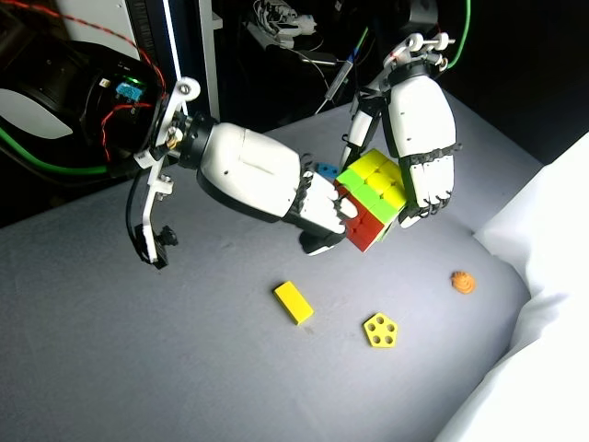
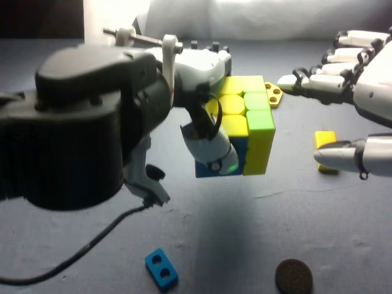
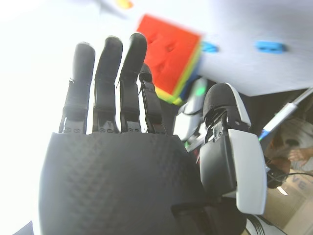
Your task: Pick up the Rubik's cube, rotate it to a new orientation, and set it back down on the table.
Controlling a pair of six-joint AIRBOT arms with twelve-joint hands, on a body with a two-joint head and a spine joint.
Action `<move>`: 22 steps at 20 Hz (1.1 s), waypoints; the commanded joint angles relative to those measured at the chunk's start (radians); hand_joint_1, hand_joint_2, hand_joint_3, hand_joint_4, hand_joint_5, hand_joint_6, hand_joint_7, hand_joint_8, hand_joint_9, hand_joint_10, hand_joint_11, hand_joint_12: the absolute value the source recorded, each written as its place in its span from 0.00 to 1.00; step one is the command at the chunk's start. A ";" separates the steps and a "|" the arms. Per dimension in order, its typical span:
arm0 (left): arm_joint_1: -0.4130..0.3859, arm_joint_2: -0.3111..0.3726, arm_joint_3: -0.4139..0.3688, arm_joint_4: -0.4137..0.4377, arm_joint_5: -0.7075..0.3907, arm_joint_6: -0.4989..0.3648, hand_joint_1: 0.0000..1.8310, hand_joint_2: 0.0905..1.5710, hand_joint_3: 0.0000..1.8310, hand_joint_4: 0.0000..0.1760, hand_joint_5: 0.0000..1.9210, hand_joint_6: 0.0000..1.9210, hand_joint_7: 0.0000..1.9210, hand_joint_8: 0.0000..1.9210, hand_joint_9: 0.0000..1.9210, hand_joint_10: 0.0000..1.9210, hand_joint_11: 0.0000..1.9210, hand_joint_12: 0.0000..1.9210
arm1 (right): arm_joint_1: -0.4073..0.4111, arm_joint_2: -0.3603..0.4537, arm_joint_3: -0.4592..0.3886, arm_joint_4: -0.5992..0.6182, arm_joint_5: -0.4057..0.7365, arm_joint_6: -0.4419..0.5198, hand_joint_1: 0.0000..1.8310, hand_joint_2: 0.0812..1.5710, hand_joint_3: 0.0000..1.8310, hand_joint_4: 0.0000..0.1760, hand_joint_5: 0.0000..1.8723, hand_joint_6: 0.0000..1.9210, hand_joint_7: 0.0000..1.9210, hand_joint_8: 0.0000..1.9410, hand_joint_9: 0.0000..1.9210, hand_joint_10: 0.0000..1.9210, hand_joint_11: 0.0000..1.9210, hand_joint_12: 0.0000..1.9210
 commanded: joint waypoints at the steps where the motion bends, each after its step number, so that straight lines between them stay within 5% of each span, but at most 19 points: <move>1: 0.005 0.005 -0.005 0.112 0.016 -0.031 0.57 0.76 0.00 0.00 0.03 0.88 0.07 0.90 0.10 0.96 0.11 1.00 | 0.015 0.001 0.001 -0.004 0.114 0.000 0.06 0.79 0.00 0.00 0.11 0.00 0.20 0.25 0.14 0.55 0.02 0.90; 2: 0.022 0.005 -0.005 0.138 0.017 -0.056 0.56 0.76 0.00 0.00 0.03 0.88 0.07 0.89 0.10 0.95 0.11 1.00 | 0.016 -0.001 0.002 -0.004 0.118 -0.001 0.05 0.79 0.00 0.00 0.09 0.00 0.19 0.14 0.12 0.43 0.00 0.84; 5: 0.077 0.005 -0.005 0.219 0.025 -0.130 0.58 0.75 0.00 0.00 0.04 0.87 0.08 0.88 0.11 0.93 0.11 1.00 | 0.017 -0.006 0.002 -0.004 0.128 -0.007 0.00 0.80 0.00 0.00 0.01 0.00 0.02 0.00 0.02 0.05 0.00 0.07; 6: 0.102 0.005 -0.005 0.270 0.026 -0.178 0.59 0.74 0.00 0.00 0.04 0.87 0.09 0.87 0.12 0.93 0.11 1.00 | 0.018 -0.009 0.002 -0.005 0.130 -0.010 0.00 0.79 0.00 0.00 0.00 0.00 0.00 0.00 0.00 0.01 0.00 0.01; 17: 0.248 0.005 0.004 0.457 0.026 -0.353 0.58 0.75 0.00 0.00 0.02 0.90 0.06 0.92 0.09 0.96 0.11 1.00 | 0.004 -0.022 -0.002 -0.046 0.152 -0.010 0.00 0.79 0.00 0.00 0.00 0.00 0.00 0.00 0.00 0.00 0.00 0.00; 22: 0.282 0.004 0.003 0.491 0.026 -0.390 0.54 0.76 0.00 0.00 0.01 0.88 0.08 0.85 0.09 0.89 0.07 0.99 | -0.001 -0.024 -0.003 -0.055 0.152 -0.010 0.00 0.79 0.00 0.00 0.00 0.00 0.00 0.00 0.00 0.00 0.00 0.00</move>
